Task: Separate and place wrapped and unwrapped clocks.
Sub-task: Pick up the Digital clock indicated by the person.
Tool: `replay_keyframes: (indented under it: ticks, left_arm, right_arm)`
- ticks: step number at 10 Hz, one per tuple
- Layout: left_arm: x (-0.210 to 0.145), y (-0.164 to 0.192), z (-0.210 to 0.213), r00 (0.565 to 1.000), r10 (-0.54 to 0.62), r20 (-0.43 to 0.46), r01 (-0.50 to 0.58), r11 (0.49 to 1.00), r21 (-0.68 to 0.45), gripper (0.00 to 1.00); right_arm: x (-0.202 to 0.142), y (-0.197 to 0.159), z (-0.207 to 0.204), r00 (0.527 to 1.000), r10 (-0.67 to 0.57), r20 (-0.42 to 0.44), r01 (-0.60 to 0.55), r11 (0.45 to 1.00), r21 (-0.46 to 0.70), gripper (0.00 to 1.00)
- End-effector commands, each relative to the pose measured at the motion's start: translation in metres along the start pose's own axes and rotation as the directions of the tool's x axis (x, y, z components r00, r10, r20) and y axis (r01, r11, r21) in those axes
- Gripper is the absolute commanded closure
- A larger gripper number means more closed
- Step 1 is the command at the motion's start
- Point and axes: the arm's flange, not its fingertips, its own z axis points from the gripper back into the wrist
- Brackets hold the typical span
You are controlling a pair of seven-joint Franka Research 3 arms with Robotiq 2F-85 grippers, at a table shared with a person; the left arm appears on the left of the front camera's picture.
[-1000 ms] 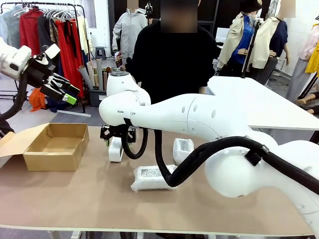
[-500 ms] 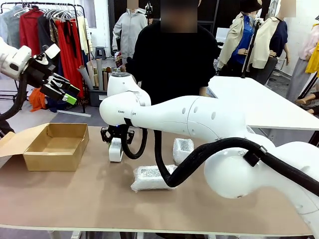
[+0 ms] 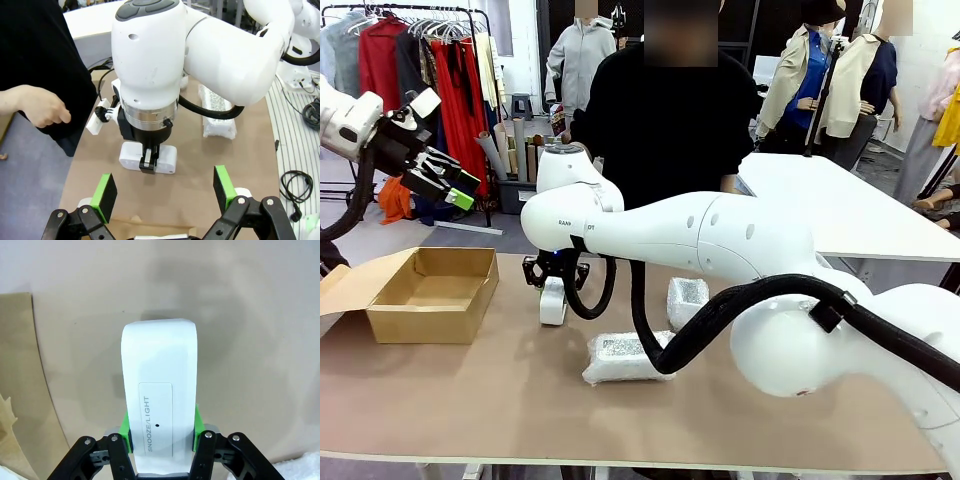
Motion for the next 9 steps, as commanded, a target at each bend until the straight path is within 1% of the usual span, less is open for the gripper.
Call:
replay_keyframes:
  ticks: [1,4,5,6,7,9]
  left_arm:
    - [0.001,-0.001,0.001,1.0,0.001,0.0,-0.001,1.0,0.001,0.0]
    - [0.001,-0.001,0.001,1.0,0.001,0.0,-0.001,1.0,0.001,0.0]
    - [0.001,-0.001,0.001,1.0,0.001,0.0,-0.001,1.0,0.001,0.0]
    - [0.001,-0.001,0.001,1.0,0.001,0.0,-0.001,1.0,0.001,0.0]
    - [0.001,-0.001,0.001,1.0,0.001,0.0,-0.001,1.0,0.001,0.0]
    - [0.001,-0.001,0.001,1.0,0.001,0.0,-0.001,1.0,0.001,0.0]
  right_arm:
    - [0.016,0.018,0.014,0.999,0.032,-0.022,-0.031,0.999,0.025,1.0]
    - [0.004,0.017,0.033,0.998,0.068,-0.003,-0.068,0.997,0.037,1.0]
    - [-0.002,0.016,0.047,0.998,0.055,-0.014,-0.054,0.998,0.04,1.0]
    - [-0.008,0.014,0.059,0.998,0.064,-0.027,-0.064,0.998,0.016,1.0]
    - [-0.017,0.011,0.075,0.995,0.084,-0.054,-0.084,0.996,0.005,1.0]
    - [-0.038,-0.002,0.112,0.988,0.14,-0.066,-0.138,0.99,0.027,1.0]
